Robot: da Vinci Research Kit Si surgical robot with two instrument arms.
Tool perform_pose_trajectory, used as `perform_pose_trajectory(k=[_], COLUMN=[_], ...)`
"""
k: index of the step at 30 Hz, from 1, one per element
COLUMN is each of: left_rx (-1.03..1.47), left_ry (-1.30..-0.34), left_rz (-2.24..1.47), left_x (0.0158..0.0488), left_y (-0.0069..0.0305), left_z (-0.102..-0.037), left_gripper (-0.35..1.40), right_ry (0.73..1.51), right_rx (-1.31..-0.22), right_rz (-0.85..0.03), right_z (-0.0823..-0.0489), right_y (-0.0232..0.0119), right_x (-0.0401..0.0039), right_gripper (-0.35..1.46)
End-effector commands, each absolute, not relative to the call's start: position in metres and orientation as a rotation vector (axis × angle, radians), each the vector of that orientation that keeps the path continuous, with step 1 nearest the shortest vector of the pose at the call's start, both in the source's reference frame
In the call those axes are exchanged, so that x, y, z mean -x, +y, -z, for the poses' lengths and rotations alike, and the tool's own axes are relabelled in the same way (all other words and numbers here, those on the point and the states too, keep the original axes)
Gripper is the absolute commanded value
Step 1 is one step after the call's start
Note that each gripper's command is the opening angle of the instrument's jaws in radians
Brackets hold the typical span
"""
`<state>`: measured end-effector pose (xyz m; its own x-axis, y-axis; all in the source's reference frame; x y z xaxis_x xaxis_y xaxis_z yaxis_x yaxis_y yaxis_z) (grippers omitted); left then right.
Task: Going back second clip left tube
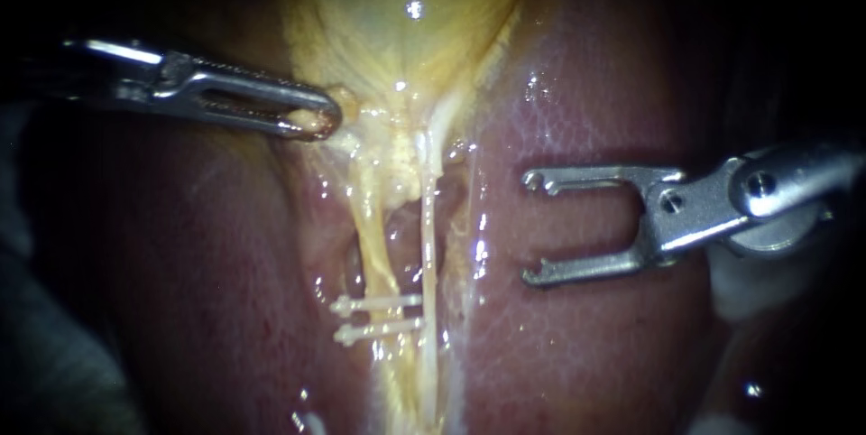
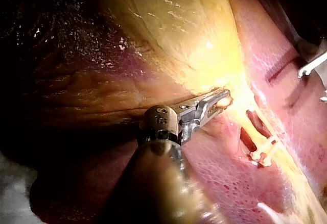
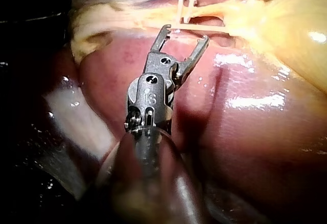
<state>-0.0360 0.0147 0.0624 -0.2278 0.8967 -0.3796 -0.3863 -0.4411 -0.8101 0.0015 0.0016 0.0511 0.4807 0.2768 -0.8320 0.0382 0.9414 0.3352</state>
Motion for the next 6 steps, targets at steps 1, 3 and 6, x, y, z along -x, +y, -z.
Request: perform_pose_trajectory(k=[1, 3, 6], left_rx=[1.087, 1.087, 1.087], left_ry=[-0.724, -0.725, -0.726], left_rz=[-1.806, -1.806, -1.806], left_x=[0.0359, 0.0359, 0.0358], left_y=[0.0149, 0.015, 0.015], left_z=[-0.0624, -0.0624, -0.0623], left_gripper=[-0.35, -0.35, -0.35], right_ry=[1.065, 1.065, 1.065], right_rx=[-0.329, -0.329, -0.329], right_rz=[-0.149, -0.149, -0.149], right_z=[-0.0511, -0.0511, -0.051], right_y=[0.0016, 0.0016, 0.0016], right_x=[-0.0015, -0.0015, -0.0016], right_gripper=[0.5, 0.5, 0.5])
